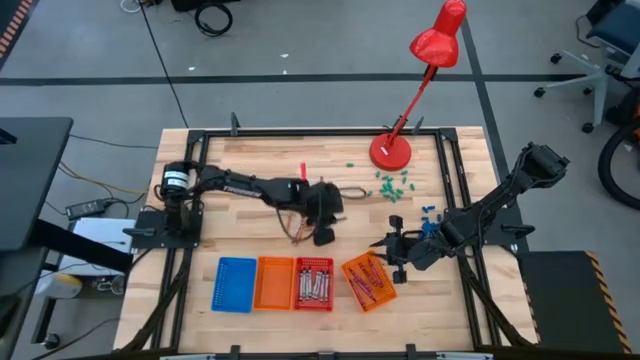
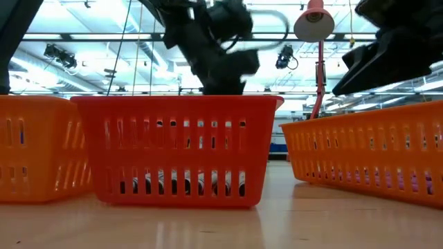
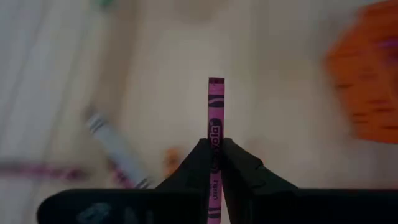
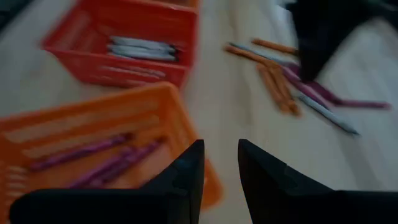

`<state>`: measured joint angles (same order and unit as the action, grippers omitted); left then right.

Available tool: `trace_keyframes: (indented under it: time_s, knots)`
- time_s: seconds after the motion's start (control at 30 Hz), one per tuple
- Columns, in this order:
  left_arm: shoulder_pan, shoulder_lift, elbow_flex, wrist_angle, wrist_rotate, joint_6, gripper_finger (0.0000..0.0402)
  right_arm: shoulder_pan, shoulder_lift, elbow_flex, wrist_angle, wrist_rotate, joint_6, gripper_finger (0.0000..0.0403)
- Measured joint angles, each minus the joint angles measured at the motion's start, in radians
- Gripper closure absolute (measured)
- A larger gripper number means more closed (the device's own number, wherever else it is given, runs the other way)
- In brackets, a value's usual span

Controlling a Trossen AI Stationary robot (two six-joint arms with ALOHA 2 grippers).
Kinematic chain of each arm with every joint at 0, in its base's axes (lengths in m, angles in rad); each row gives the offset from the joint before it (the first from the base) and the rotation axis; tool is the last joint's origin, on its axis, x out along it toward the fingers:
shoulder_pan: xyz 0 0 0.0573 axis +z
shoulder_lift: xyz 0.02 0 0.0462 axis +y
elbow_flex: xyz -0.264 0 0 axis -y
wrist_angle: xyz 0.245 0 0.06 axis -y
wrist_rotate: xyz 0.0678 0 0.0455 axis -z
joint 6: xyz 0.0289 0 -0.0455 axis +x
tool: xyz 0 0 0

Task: Sort crayons
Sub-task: Put the red crayon into the right orange bin

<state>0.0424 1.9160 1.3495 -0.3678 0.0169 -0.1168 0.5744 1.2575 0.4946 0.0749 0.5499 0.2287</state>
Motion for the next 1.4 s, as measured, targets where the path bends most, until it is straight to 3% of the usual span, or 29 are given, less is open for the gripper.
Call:
trace_keyframes:
  time_s: [0.17, 0.33, 0.57, 1.1, 1.23, 1.4]
  knots:
    - [-0.085, 0.0, 0.0, 0.11, -0.001, 0.101, 0.0362, -0.019, 0.0, 0.0, -0.06, 0.078, 0.078, 0.03]
    - [-0.153, 0.0, 0.0, 0.278, -0.007, 0.084, 0.036, -0.052, 0.0, 0.0, -0.096, 0.12, 0.128, 0.03]
    - [-0.24, 0.0, 0.0, 0.503, -0.085, 0.138, 0.0359, -0.076, 0.0, 0.0, -0.172, 0.213, 0.194, 0.03]
    - [-0.285, 0.166, 0.001, 0.828, -0.101, 0.143, 0.0359, -0.077, -0.152, 0.0, -0.395, 0.298, 0.291, 0.03]
    - [-0.304, 0.182, 0.0, 0.837, -0.1, 0.247, 0.0359, -0.072, -0.171, 0.0, -0.405, 0.297, 0.3, 0.03]
    - [-0.335, 0.181, 0.002, 0.843, -0.1, 0.534, 0.0359, -0.056, -0.165, 0.0, -0.4, 0.296, 0.296, 0.03]
